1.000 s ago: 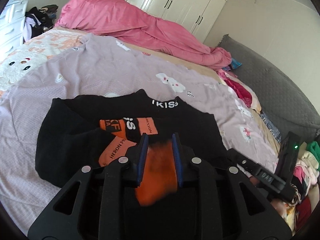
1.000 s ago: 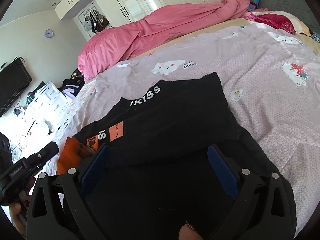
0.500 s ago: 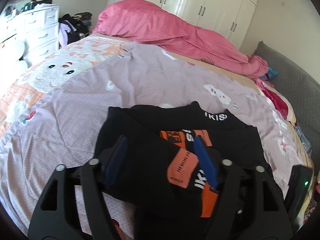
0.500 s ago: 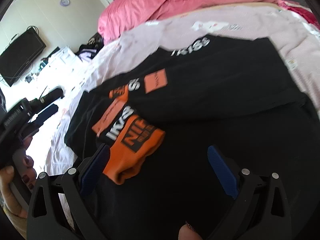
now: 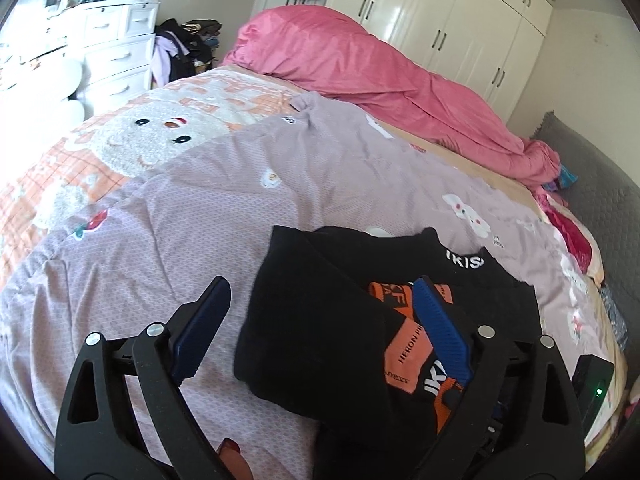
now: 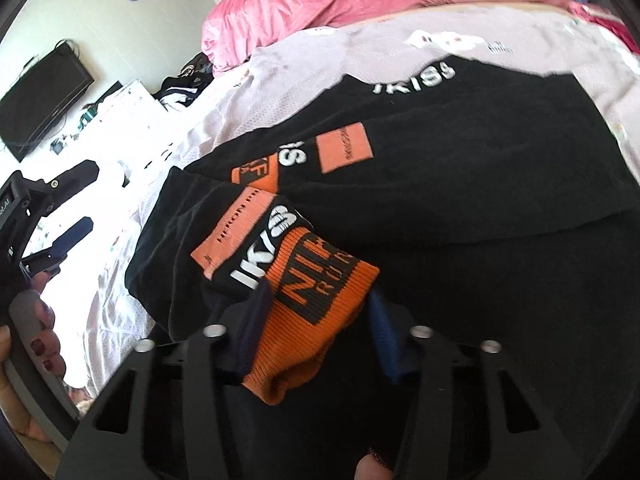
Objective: Fold small clothes
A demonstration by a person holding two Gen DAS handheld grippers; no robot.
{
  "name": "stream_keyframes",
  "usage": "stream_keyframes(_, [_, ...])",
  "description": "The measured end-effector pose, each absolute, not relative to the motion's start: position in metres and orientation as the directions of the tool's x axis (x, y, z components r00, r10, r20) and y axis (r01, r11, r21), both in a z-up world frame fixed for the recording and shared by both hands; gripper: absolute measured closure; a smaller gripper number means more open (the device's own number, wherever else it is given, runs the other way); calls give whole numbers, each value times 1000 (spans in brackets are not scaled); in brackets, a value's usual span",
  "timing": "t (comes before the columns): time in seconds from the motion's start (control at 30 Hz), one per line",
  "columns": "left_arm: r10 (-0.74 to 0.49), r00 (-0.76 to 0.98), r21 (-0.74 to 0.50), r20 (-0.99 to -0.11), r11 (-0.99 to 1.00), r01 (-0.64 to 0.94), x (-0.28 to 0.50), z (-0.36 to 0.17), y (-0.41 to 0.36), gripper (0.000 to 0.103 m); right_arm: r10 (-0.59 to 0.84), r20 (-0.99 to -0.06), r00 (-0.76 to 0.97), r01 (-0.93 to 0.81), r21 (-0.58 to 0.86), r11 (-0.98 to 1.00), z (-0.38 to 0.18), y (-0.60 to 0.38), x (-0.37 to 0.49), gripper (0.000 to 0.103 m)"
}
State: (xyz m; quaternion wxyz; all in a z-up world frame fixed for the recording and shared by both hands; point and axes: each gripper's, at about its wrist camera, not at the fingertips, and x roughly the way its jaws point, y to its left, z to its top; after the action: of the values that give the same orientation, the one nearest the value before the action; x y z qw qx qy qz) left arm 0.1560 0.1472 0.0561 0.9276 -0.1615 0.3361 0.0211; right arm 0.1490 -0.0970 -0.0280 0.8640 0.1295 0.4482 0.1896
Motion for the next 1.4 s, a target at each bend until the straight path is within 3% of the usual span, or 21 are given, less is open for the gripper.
stream_keyframes(0.03, [-67,775,-293,-629,943,-156,156,56,150,18,456,-717,528,-234,393,889,-24,-95,150,85])
stream_keyframes(0.13, [-68,779,-318,-624,932,-174,155,57,159,18,457,-697,552,-307,340,889,-5,-86,151,89])
stream_keyframes(0.33, [-67,785,-358,-616,912,-203,153,56,171,17,442,-640,628,-404,218,889,45,-81,163,90])
stream_keyframes(0.6, [-65,775,-353,-628,912,-210,156,51,170,17,357,-599,717,-386,86,919,83,-116,191,91])
stream_keyframes(1.03, [-70,748,-273,-660,950,-152,173,42,132,17,212,-617,758,-232,49,972,58,-208,209,91])
stream_keyframes(1.4, [-197,688,-181,-698,979,97,214,39,58,18,232,-623,747,-228,87,970,35,-233,205,91])
